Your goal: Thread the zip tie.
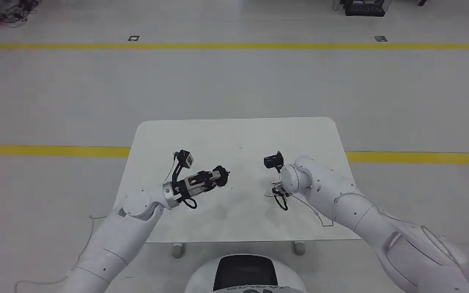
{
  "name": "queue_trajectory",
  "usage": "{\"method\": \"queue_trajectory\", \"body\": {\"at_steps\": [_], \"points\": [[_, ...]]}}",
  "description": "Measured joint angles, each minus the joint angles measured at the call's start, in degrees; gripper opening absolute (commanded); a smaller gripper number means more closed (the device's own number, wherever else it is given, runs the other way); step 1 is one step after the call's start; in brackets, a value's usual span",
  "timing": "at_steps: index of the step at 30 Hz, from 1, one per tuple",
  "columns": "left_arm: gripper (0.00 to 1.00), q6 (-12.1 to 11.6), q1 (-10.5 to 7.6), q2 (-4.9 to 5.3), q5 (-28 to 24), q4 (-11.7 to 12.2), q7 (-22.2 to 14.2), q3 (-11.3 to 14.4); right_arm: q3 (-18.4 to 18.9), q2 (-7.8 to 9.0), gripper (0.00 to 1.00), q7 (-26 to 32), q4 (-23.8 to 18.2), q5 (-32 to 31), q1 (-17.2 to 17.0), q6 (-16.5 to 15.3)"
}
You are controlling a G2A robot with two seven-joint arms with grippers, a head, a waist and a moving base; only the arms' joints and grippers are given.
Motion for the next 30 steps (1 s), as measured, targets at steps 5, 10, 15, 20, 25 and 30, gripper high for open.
{"method": "queue_trajectory", "body": {"at_steps": [5,10,15,20,25,30], "points": [[0.0,0.0,0.0,0.0,0.0,0.0,0.0,0.0,-0.6,-1.45,0.22,0.6,2.2,-1.3,0.5,0.0],[0.0,0.0,0.0,0.0,0.0,0.0,0.0,0.0,-1.4,-2.87,0.24,1.3,4.1,-2.7,1.3,-0.2],[0.0,0.0,0.0,0.0,0.0,0.0,0.0,0.0,-2.5,-4.5,0.25,2.5,6.6,-4.4,2.4,-1.0],[0.0,0.0,0.0,0.0,0.0,0.0,0.0,0.0,-3.1,-6.36,0.25,3.0,9.8,-4.7,3.3,-1.9],[0.0,0.0,0.0,0.0,0.0,0.0,0.0,0.0,-3.2,-8.07,0.25,2.7,13.3,-4.0,3.8,-3.1],[0.0,0.0,0.0,0.0,0.0,0.0,0.0,0.0,-3.4,-9.85,0.24,2.2,17.1,-3.6,4.3,-3.8]]}}
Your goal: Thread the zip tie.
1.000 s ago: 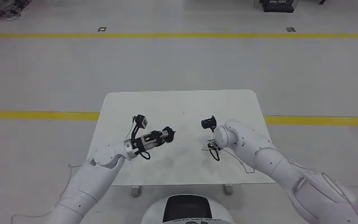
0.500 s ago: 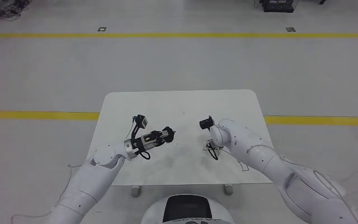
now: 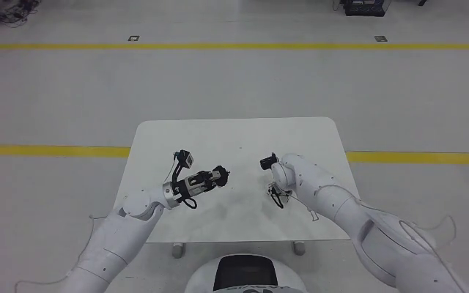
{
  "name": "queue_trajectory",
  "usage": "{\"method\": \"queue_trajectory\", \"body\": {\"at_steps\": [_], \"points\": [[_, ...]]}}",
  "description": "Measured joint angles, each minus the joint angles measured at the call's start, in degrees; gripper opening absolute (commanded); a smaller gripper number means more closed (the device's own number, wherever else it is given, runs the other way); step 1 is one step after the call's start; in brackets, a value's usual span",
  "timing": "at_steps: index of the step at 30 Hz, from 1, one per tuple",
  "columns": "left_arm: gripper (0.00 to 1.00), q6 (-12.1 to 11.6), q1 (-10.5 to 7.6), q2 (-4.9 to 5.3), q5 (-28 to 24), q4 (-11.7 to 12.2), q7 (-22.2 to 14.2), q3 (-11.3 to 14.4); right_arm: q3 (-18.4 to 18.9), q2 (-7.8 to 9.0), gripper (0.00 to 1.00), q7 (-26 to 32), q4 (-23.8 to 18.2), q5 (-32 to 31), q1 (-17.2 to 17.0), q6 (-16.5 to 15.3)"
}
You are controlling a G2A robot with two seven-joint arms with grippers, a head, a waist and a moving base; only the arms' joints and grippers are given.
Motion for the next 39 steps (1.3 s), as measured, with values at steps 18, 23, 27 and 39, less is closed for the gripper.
{"method": "queue_trajectory", "body": {"at_steps": [18,23,27,39], "points": [[0.0,0.0,0.0,0.0,0.0,0.0,0.0,0.0,-0.9,-4.64,0.31,-0.2,6.2,-3.7,1.4,1.5],[0.0,0.0,0.0,0.0,0.0,0.0,0.0,0.0,-1.1,-5.44,0.32,1.1,6.3,-5.7,1.4,3.5],[0.0,0.0,0.0,0.0,0.0,0.0,0.0,0.0,-0.9,-5.95,0.31,1.6,6.6,-6.4,1.5,3.7],[0.0,0.0,0.0,0.0,0.0,0.0,0.0,0.0,1.1,-7.62,0.24,1.2,12.3,-5.0,1.8,1.8]]}}
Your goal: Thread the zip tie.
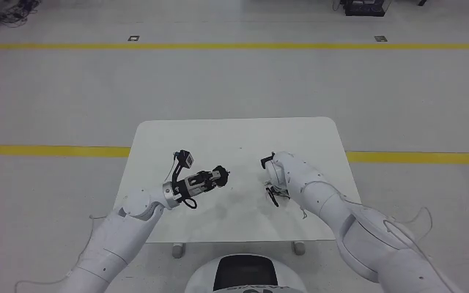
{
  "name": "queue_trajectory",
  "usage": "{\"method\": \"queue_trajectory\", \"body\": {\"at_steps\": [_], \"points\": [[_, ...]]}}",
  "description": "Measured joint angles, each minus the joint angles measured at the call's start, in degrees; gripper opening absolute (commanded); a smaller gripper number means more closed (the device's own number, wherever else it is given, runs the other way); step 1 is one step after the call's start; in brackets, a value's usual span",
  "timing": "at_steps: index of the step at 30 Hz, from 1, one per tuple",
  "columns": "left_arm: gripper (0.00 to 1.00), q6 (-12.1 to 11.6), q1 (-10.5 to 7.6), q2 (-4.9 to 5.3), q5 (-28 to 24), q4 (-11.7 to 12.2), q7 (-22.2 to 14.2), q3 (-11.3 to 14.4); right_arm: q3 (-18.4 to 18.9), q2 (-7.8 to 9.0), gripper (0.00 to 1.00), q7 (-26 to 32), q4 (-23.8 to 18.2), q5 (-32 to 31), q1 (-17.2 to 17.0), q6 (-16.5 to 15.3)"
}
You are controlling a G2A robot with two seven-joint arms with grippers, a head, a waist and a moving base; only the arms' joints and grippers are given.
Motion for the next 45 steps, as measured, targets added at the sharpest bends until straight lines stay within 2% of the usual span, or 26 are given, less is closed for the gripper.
{"method": "queue_trajectory", "body": {"at_steps": [4,10,14,19,27,34,45], "points": [[0.0,0.0,0.0,0.0,0.0,0.0,0.0,0.0,0.5,-0.56,0.19,-0.4,1.7,0.4,0.1,-0.8],[0.0,0.0,0.0,0.0,0.0,0.0,0.0,0.0,1.6,-1.2,0.0,-1.6,3.8,1.3,0.4,-3.0],[0.0,0.0,0.0,0.0,0.0,0.0,0.0,0.0,2.3,-1.45,0.0,-2.2,4.8,1.7,0.5,-4.6],[0.0,0.0,0.0,0.0,0.0,0.0,0.0,0.0,2.9,-1.61,0.0,-2.6,5.2,1.4,0.6,-4.9],[0.0,0.0,0.0,0.0,0.0,0.0,0.0,0.0,4.1,-1.15,0.0,-3.1,3.1,0.0,0.5,-4.4],[0.0,0.0,0.0,0.0,0.0,0.0,0.0,0.0,5.7,0.31,0.0,-2.0,-1.6,-1.9,-0.5,-3.1],[0.0,0.0,0.0,0.0,0.0,0.0,0.0,0.0,12.9,5.51,0.0,0.9,-12.6,-2.7,-4.6,-3.9]]}}
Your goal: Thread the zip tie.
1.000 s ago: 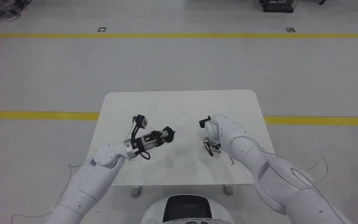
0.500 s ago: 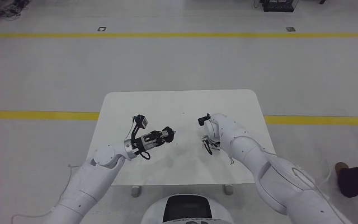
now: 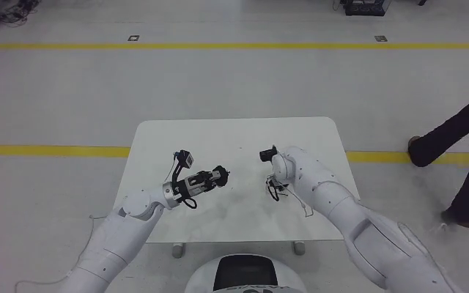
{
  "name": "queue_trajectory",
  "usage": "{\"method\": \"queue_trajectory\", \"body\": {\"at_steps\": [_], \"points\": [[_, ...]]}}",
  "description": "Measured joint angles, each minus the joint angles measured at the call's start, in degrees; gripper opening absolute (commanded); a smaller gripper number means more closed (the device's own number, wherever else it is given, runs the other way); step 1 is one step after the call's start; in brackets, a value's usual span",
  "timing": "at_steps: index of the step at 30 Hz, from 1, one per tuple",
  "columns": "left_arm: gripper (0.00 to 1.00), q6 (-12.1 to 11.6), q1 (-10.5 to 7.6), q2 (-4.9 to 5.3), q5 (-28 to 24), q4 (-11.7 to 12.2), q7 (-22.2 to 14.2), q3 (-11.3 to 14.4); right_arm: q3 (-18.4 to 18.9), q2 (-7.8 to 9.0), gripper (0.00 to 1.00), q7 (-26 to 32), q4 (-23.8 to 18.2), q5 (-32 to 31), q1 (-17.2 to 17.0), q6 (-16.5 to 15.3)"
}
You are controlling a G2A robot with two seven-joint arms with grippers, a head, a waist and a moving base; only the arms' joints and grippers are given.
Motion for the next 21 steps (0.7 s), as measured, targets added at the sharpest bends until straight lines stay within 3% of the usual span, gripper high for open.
{"method": "queue_trajectory", "body": {"at_steps": [6,12,21], "points": [[0.0,0.0,0.0,0.0,0.0,0.0,0.0,0.0,5.6,3.48,0.0,2.5,-8.5,-0.8,-4.1,-0.8],[0.0,0.0,0.0,0.0,0.0,0.0,0.0,0.0,13.3,6.98,0.0,4.7,-16.8,1.0,-9.3,-3.9],[0.0,0.0,0.0,0.0,0.0,0.0,0.0,0.0,27.8,11.13,0.0,7.6,-24.2,12.4,-17.1,-10.9]]}}
